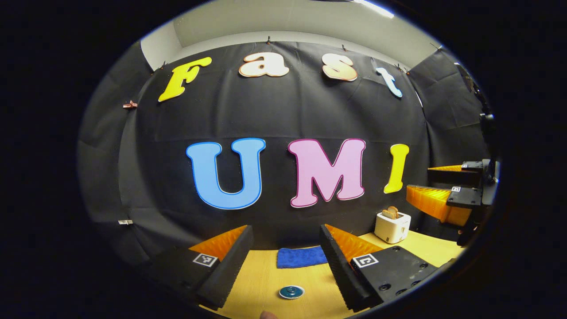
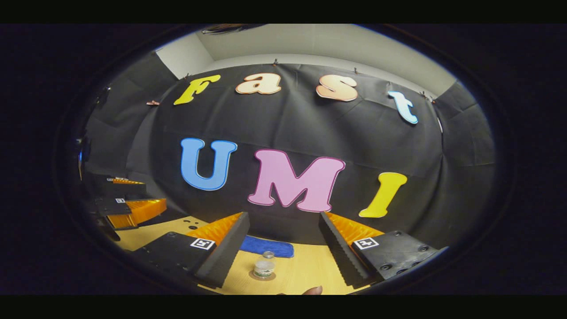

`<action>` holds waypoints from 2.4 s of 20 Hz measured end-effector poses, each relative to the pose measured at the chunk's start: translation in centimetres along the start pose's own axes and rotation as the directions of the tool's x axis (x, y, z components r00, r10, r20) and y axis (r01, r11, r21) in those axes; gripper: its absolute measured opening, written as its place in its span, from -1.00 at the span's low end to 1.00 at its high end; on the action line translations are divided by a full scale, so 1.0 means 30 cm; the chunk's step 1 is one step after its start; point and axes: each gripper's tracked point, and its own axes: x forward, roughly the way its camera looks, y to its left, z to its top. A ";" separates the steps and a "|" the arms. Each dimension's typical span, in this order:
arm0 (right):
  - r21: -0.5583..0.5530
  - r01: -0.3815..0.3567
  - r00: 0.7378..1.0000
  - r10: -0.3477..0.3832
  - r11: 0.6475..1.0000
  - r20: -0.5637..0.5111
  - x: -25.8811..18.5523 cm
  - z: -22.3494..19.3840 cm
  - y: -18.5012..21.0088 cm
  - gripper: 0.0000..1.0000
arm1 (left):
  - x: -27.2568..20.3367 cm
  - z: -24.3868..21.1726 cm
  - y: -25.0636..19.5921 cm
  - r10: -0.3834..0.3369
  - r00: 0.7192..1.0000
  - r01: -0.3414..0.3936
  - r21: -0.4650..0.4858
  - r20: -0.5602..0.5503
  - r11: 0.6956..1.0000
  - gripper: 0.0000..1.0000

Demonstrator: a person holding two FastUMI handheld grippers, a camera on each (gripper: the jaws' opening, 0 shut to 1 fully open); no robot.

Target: Open the teacup lid with one hand, grasp the water bottle and pour water into the teacup with the other hand; after pouring, place the water bottle on the coaster and then close the teacup lid.

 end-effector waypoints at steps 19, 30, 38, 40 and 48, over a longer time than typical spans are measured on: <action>0.023 0.038 0.994 -0.035 0.999 -0.107 0.200 -0.839 0.027 0.95 | 0.332 -0.983 -0.066 0.011 0.986 -0.009 0.009 -0.167 1.000 0.84; 0.019 0.028 0.992 -0.026 0.999 -0.122 0.202 -0.896 0.031 0.95 | 0.389 -1.185 -0.069 0.027 0.960 -0.014 0.047 -0.280 0.999 0.36; 0.027 0.026 0.990 -0.022 0.999 -0.137 0.204 -0.922 0.038 0.95 | 0.404 -1.197 -0.080 0.021 0.959 -0.002 0.068 -0.284 0.998 -0.30; 0.031 0.021 0.989 -0.017 0.999 -0.145 0.205 -0.938 0.045 0.95 | 0.404 -1.186 -0.077 0.019 0.962 -0.005 0.053 -0.271 0.999 -0.27; 0.052 -0.009 0.985 0.018 0.999 -0.170 0.233 -0.986 0.079 0.95 | 0.384 -1.030 -0.040 0.020 0.982 -0.020 -0.001 -0.186 1.000 -0.39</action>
